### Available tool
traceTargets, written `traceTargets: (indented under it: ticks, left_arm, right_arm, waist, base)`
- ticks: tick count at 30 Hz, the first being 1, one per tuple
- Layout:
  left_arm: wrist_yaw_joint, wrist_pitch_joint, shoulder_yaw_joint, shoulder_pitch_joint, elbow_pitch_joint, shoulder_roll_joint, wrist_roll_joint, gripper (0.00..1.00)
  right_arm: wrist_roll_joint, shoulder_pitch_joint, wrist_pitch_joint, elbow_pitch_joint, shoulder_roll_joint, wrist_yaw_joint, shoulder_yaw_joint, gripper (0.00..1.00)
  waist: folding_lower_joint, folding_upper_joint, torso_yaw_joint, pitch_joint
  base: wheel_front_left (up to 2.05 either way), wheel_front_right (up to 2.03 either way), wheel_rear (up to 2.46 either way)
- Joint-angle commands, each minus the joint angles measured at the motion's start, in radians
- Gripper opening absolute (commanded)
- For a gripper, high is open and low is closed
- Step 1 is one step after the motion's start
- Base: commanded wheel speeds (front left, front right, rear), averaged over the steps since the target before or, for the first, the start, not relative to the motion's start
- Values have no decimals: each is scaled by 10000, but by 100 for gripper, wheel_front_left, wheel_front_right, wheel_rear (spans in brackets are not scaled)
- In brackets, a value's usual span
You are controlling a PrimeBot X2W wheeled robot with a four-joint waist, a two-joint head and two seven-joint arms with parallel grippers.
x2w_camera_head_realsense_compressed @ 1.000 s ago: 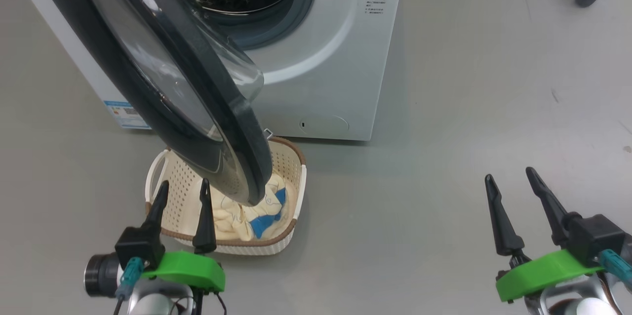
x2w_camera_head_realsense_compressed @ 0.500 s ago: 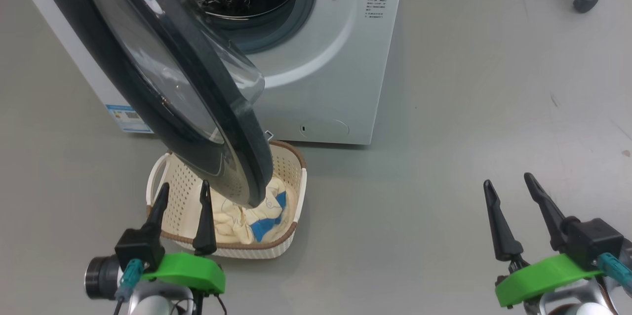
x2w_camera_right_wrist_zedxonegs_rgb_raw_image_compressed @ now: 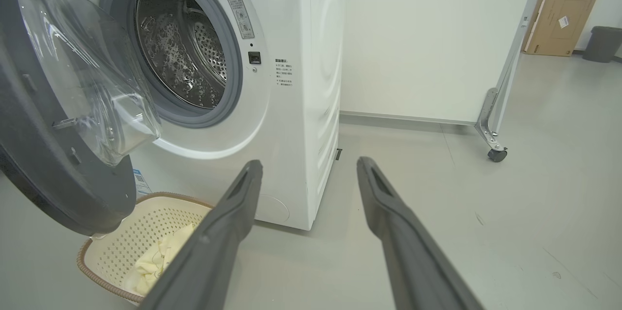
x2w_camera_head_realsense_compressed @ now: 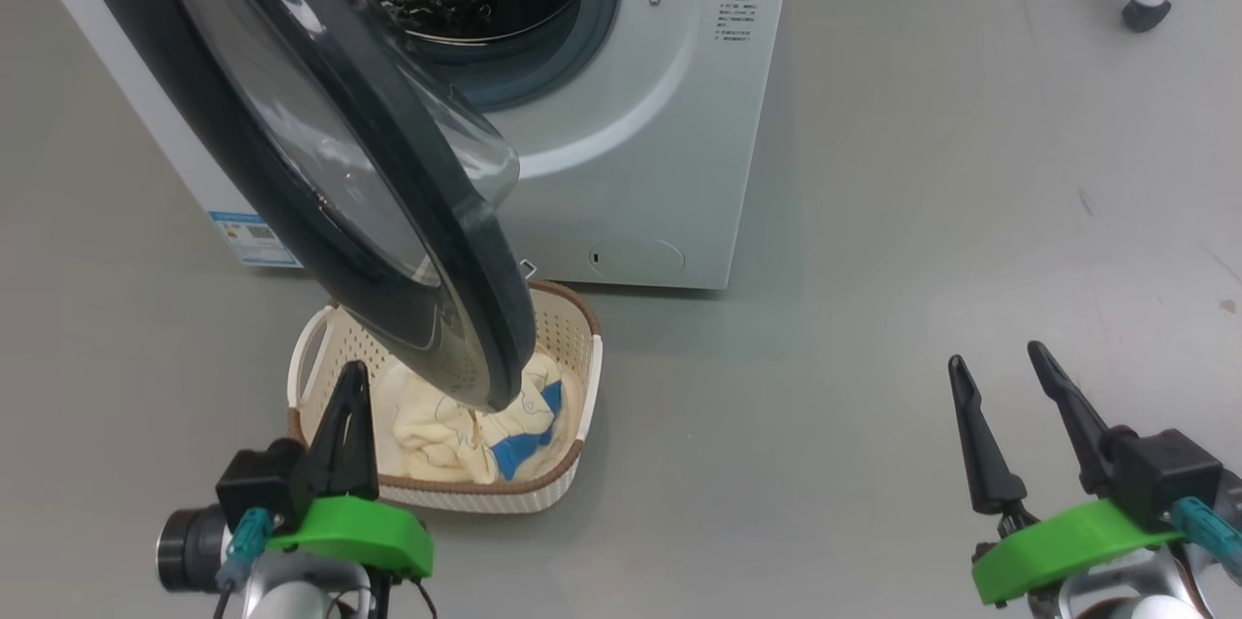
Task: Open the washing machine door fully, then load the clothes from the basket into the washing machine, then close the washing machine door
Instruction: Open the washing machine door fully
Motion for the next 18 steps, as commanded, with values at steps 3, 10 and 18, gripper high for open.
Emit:
traceTargets:
  ticks: [3,10,18]
  left_arm:
    - [177,55,438,-454,-524,321,21,0]
    - [782,246,857,-818,-1815,661,202,0]
    - [876,1123,315,-1809,-5085,828,765,0]
  right_arm:
    - [16,-156,33,-280,-78,-29,233,100]
    - [66,-115,-7,-211,-78,-29,229,100]
    - [14,-110,-38,-136,-78,-29,240,100]
  waist:
    - [0,0,-29,-58]
    - [0,0,-103,-159]
    - [0,0,-101,-145]
  base:
    - [0,0,0]
    - [0,0,0]
    - [0,0,0]
